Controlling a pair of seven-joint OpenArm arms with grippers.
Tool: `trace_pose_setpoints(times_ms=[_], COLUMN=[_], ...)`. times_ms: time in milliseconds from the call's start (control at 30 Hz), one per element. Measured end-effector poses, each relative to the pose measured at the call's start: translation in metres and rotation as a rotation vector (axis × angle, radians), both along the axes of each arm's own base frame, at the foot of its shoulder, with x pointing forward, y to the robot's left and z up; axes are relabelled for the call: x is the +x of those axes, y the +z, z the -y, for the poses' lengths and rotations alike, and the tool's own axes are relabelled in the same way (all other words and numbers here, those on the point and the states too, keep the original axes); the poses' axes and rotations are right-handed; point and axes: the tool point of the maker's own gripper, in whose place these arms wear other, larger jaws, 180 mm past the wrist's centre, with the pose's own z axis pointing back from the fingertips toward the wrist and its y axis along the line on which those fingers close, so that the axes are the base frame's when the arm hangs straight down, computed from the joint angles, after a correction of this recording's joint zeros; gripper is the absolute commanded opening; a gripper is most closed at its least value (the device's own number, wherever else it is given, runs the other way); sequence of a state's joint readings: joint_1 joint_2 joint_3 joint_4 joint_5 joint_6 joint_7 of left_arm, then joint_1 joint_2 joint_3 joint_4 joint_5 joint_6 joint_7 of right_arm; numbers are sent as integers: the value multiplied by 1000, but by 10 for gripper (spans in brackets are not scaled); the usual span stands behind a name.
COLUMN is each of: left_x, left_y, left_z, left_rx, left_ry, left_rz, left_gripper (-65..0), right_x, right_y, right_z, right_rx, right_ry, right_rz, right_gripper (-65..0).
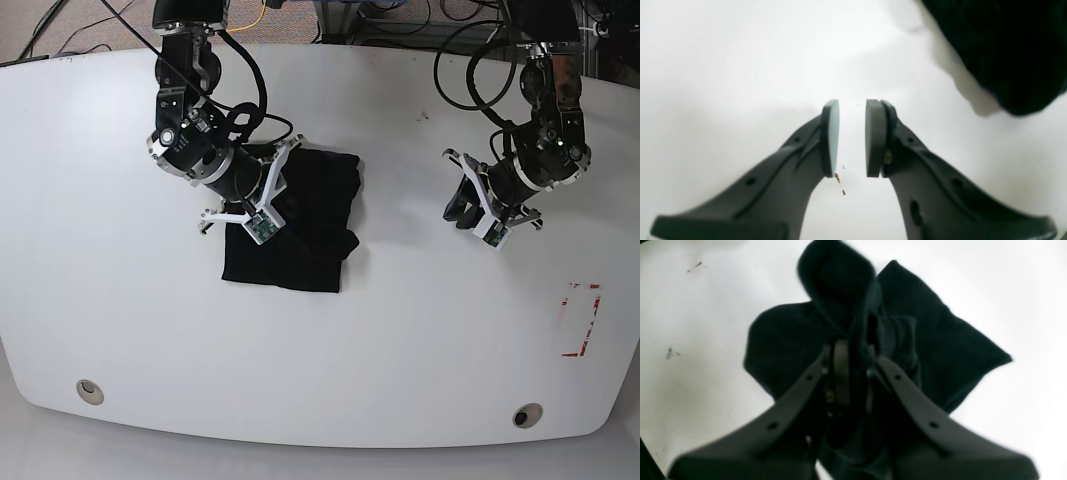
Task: Layout the t-shirt on the table in an organized manner, then fold the t-shirt properly
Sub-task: 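Move the left gripper back to the bundle edge and grasp it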
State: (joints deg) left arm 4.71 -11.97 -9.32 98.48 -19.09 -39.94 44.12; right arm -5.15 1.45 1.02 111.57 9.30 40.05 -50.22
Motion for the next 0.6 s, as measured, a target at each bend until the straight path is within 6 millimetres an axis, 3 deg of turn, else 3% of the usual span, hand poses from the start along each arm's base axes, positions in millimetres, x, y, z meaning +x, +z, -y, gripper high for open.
trace_pose_setpoints(times_ms=[100, 333, 600], left_x=[9, 51, 80], left_y=[0, 7, 7], left_z=[8, 34, 106], left_rx=[-30, -129, -202], left_ry=[9, 14, -116], left_rz=[3, 15, -30], left_gripper=[-531, -531, -531], right_x=[3, 3, -6], right_y=[6, 5, 1], right_z=[0, 1, 2], right_rx=[-4, -12, -15], right_ry=[1, 0, 1], right_rz=[17, 13, -3], right_gripper=[-612, -612, -612])
